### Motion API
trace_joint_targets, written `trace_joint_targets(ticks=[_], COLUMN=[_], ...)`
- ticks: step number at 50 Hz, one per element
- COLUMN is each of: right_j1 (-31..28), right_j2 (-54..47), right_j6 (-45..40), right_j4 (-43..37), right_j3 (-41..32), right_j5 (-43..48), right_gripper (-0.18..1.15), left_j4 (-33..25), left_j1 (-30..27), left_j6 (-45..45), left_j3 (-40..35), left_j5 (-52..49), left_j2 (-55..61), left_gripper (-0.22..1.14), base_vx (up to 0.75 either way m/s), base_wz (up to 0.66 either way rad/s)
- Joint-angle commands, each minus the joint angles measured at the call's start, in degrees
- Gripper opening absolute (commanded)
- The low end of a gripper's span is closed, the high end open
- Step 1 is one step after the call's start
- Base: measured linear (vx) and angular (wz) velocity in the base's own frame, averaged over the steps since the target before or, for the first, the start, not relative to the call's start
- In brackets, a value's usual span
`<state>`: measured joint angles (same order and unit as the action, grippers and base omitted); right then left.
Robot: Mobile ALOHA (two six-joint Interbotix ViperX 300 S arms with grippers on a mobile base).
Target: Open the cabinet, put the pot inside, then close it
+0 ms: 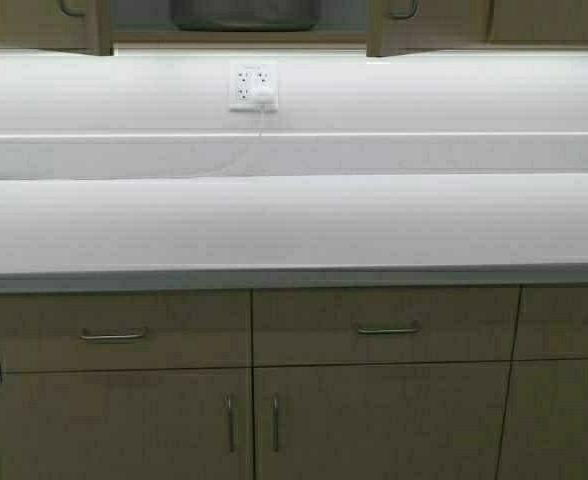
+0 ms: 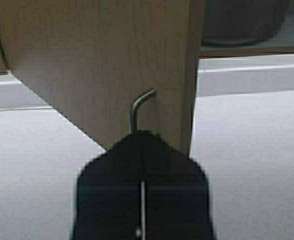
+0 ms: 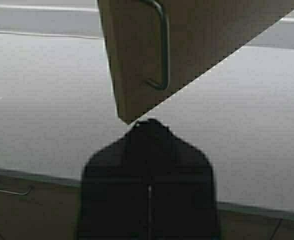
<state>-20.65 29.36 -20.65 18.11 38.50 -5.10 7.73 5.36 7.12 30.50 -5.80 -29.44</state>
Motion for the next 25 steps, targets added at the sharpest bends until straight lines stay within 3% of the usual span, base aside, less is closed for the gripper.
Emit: trace_joint_targets(ticks=[1,25], right_j1=[-0.26,-0.26], right_j2=[2.55,3.08], right_j6=[0.00,0.09], right_j4=[-0.44,-0.53], right_j3=[1.05,1.23], right_j5=[0.18,0.18], right_gripper=[0.08,0.08], left_j4=[0.00,-1.32], left_j1=[0.09,0.97], left_j6=[0.09,0.62], left_j3=[-2.29,-17.67], left_j5=[0.79,4.31], left_j2=[1.58,17.40], left_gripper=[0.03,0.03], base_vx=[0.07,0.09], base_wz=[0.00,-0.02])
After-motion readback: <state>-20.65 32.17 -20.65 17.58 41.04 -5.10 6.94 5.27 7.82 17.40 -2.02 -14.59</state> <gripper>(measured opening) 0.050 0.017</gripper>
